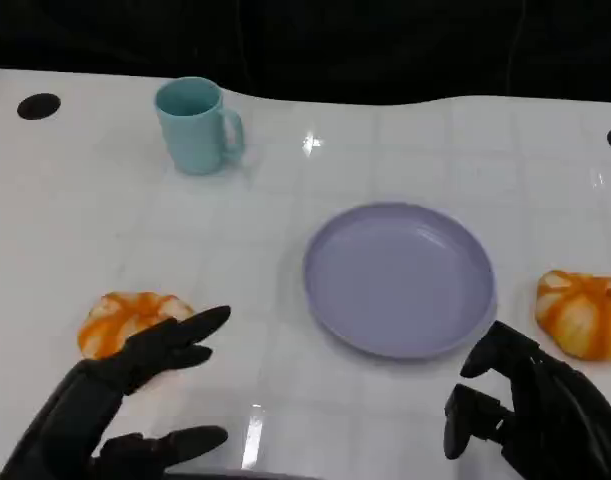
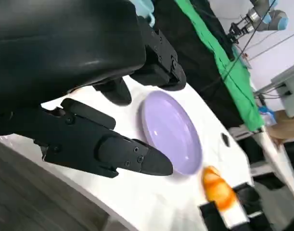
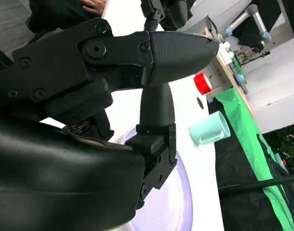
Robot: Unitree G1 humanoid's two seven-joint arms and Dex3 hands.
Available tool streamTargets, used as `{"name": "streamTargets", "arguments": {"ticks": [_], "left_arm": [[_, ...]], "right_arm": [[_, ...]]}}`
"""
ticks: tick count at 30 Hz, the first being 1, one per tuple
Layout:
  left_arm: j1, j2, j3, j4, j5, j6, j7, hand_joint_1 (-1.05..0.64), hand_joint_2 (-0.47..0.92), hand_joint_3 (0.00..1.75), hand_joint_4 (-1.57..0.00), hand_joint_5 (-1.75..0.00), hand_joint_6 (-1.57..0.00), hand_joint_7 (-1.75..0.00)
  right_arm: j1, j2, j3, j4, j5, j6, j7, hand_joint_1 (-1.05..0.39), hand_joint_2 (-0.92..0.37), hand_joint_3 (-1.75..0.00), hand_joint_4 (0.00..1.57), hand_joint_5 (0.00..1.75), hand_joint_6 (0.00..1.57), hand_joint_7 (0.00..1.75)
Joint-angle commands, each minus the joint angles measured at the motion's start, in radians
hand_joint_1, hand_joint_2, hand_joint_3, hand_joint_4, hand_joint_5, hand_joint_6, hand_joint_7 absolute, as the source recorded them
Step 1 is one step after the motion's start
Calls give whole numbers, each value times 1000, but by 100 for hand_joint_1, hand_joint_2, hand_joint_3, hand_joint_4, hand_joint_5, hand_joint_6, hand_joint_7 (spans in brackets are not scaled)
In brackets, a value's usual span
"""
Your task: Grasp the bread from the table and place it into the plate.
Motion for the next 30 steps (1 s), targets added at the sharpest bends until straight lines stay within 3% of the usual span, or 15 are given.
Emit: {"name": "streamTargets", "arguments": {"ticks": [1,16,30], "left_arm": [[11,34,-6,-42,93,-16,72,-58,92,4,-10,-51,-32,0],[33,74,-17,-152,485,39,285,-57,92,4,-9,-45,-31,-1],[-4,122,-75,-235,774,234,251,-51,91,0,-9,-18,-28,0]], "right_arm": [[6,-7,-2,-14,2,5,-11,-56,-92,-44,75,175,46,174],[-5,-9,-6,6,12,-7,13,-56,-92,-45,77,175,49,174],[-2,-7,-6,4,15,-7,16,-55,-92,-47,76,175,47,174]]}}
